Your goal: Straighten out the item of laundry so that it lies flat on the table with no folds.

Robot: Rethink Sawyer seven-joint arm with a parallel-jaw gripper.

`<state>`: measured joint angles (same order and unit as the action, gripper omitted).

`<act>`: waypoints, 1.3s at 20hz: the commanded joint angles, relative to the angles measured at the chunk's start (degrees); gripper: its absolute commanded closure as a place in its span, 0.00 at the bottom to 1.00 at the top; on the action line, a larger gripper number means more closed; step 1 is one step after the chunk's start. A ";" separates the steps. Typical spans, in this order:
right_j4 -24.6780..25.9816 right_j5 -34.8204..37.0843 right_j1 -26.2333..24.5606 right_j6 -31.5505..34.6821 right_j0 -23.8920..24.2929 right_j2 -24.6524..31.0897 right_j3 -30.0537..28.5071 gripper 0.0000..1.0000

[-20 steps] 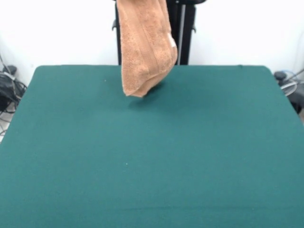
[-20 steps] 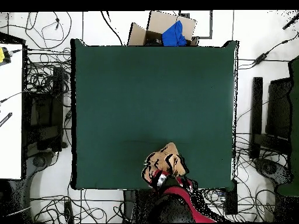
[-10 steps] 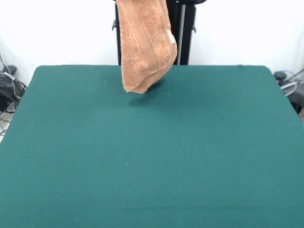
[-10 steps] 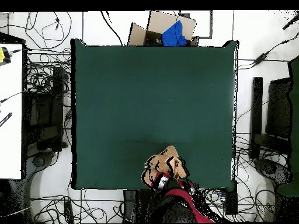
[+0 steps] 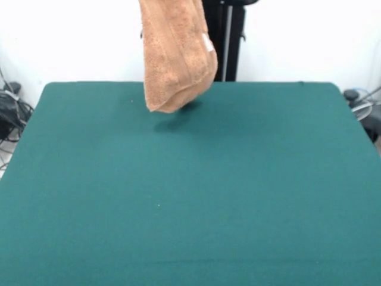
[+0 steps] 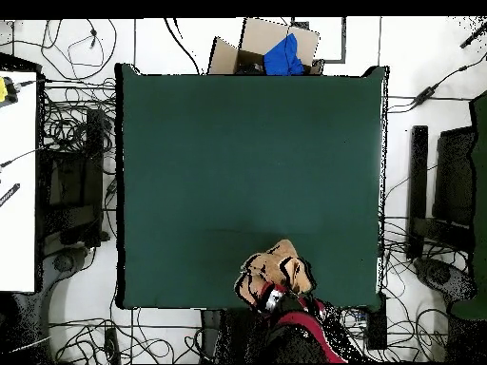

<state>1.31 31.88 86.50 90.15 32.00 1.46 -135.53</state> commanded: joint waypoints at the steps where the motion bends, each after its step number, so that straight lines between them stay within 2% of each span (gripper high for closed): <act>1: 4.46 9.13 5.55 -9.21 -0.54 -3.48 -6.98 1.00; 3: 4.53 7.29 3.94 -7.89 -0.78 -2.47 -7.32 1.00; 7: 3.02 -1.05 -3.35 -4.48 -0.42 1.50 -8.84 1.00; 11: 5.57 -8.57 -12.22 3.95 -2.56 4.49 -6.03 1.00; 16: 5.07 -23.52 -29.98 7.90 -5.28 5.76 -0.85 1.00; 18: 4.53 -28.88 -35.01 8.37 -5.36 6.31 0.30 1.00; 21: 4.53 -31.31 -37.27 9.50 -6.62 5.52 1.73 1.00; 26: 2.23 -28.24 -34.52 9.09 -9.12 3.56 2.47 1.00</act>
<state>3.33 0.01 55.58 90.15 25.56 3.42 -134.64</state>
